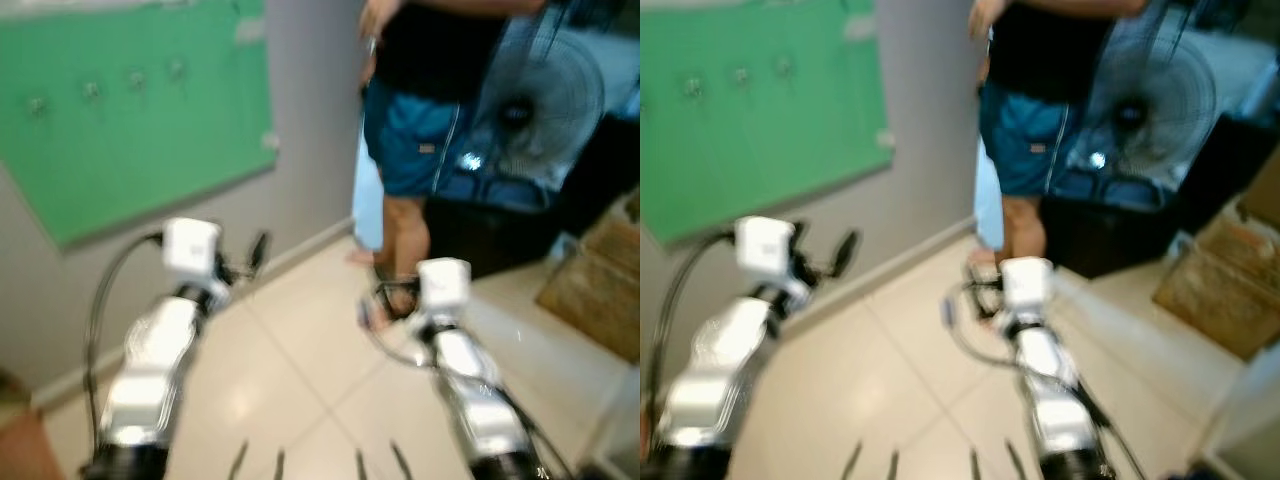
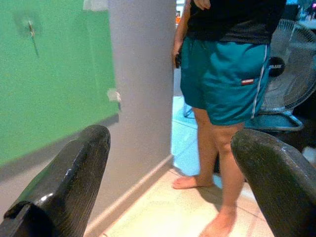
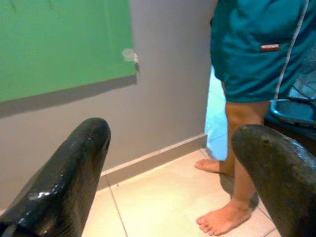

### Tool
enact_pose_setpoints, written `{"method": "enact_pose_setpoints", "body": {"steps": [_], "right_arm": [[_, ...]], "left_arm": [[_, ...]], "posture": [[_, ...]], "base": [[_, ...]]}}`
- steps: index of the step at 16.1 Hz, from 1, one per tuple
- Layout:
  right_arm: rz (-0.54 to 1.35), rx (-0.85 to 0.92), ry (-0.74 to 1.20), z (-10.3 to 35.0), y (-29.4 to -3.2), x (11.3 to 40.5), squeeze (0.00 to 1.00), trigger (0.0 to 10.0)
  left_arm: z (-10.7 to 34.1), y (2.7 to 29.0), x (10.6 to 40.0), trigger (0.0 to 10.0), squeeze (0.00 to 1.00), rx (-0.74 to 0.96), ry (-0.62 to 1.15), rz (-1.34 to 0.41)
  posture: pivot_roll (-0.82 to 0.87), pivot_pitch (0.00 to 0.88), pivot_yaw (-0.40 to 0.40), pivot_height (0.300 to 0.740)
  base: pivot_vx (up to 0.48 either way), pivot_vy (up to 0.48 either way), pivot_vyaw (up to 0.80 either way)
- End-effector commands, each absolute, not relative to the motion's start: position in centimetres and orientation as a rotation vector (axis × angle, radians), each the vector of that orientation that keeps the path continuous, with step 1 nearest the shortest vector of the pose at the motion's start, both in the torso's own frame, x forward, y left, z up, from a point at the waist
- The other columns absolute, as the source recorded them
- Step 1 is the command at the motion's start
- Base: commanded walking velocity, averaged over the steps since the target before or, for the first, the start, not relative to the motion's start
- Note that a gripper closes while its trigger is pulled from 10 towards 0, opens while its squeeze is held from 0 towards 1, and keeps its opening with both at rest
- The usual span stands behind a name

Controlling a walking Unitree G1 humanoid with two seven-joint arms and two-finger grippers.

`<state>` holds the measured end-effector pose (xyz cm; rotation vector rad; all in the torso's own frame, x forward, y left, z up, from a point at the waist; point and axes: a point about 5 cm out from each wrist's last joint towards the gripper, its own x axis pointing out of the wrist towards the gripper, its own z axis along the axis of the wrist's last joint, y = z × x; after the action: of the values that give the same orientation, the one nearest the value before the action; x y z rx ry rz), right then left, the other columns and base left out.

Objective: Hang keys on a hook

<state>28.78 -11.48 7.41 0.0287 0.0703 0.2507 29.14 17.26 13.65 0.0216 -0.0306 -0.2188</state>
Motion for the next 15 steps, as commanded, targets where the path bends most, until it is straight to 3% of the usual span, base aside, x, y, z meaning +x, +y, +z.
{"method": "enact_pose_setpoints", "body": {"steps": [1, 10, 15], "right_arm": [[0.215, 0.018, 0.071, 7.52, -12.88, 28.82, 0.0, 10.0], [0.224, 0.026, 0.085, 7.43, -12.81, 28.74, 0.0, 10.0], [0.237, 0.03, 0.094, 7.31, -12.69, 28.55, 0.0, 10.0]], "left_arm": [[13.99, 16.37, 29.2, 10.0, 0.0, 0.019, -0.044, -0.247], [13.89, 16.42, 29.13, 10.0, 0.0, 0.021, -0.039, -0.235], [13.63, 16.23, 28.97, 10.0, 0.0, 0.033, -0.026, -0.247]], "posture": [[-0.06, 0.0, 0.027, 0.74], [-0.06, 0.0, 0.024, 0.74], [-0.06, 0.0, 0.027, 0.74]], "base": [[0.394, 0.274, 0.0], [0.416, 0.112, 0.0], [0.084, 0.0, 0.63]]}}
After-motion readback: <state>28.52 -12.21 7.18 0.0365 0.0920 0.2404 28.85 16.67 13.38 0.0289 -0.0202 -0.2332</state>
